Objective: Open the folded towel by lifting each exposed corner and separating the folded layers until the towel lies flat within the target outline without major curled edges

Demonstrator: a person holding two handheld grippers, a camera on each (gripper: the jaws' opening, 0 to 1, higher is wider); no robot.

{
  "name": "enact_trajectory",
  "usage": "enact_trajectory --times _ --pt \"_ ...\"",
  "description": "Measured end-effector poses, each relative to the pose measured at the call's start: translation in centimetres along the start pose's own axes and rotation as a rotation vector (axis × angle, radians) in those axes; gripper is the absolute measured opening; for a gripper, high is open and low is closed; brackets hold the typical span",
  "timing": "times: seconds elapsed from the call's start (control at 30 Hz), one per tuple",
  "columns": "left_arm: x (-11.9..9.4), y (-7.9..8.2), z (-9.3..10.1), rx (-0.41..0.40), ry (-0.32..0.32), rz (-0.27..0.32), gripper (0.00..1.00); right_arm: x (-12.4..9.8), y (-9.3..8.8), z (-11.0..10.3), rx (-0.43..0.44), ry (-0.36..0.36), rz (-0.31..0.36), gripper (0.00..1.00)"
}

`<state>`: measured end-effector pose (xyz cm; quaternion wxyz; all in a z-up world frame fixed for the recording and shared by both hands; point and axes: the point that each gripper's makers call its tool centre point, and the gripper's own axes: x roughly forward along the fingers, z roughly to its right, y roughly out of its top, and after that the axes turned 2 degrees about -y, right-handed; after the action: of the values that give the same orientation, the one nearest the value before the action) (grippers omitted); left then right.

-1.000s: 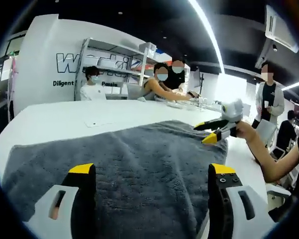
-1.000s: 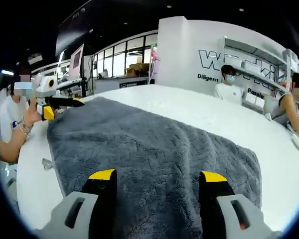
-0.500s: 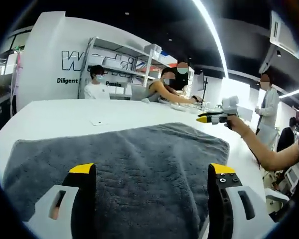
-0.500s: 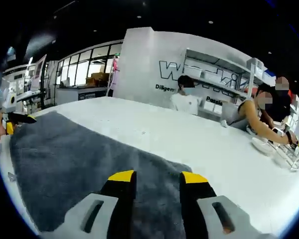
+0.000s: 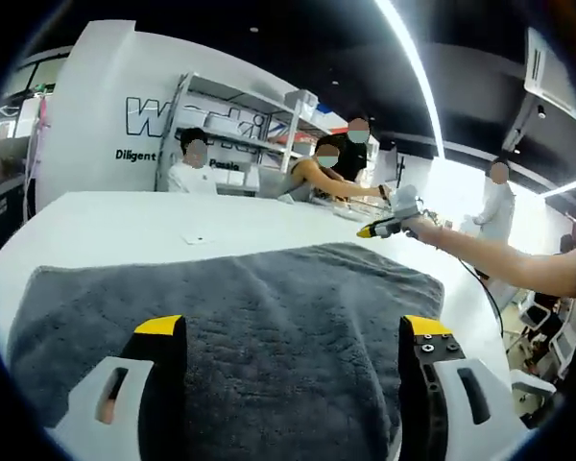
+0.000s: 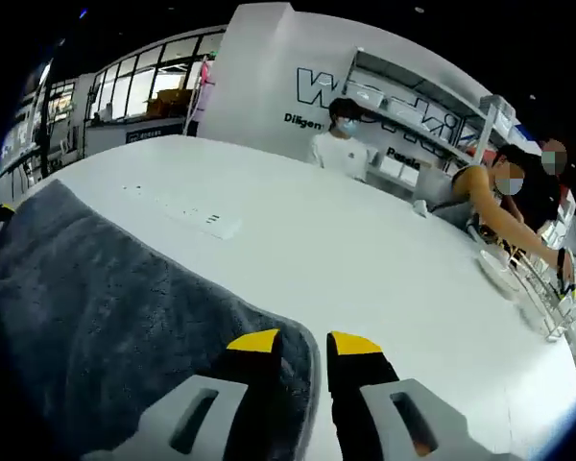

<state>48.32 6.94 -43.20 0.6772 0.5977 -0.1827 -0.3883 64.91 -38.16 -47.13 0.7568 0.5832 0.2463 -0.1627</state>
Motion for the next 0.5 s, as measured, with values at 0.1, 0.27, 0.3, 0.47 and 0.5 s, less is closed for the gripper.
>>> enact_trajectory --times 0.1,0.27,0.3,0.47,0.5 --pt "-0.3 0.2 -0.2 -0.006 0.008 0.013 0.90 0.9 -0.4 0.1 0.024 0.015 -0.008 0.16" --pt "-0.5 0.3 -0.3 -0.031 0.004 0.024 0.90 2.2 -1.8 -0.3 0.036 0.041 -0.054 0.09" --pt "-0.5 0.3 -0.3 -0.035 -0.001 0.027 0.90 2.3 -2.1 -0.3 0.031 0.037 -0.061 0.07" --pt "-0.7 0.1 -0.5 -0.037 0.001 0.022 0.89 1.9 -2.1 -0.5 0.039 0.036 -0.037 0.04" --pt "-0.8 -0.1 -0.8 -0.040 0.011 0.017 0.89 1.9 -2.2 -0.3 0.022 0.027 -0.039 0.03"
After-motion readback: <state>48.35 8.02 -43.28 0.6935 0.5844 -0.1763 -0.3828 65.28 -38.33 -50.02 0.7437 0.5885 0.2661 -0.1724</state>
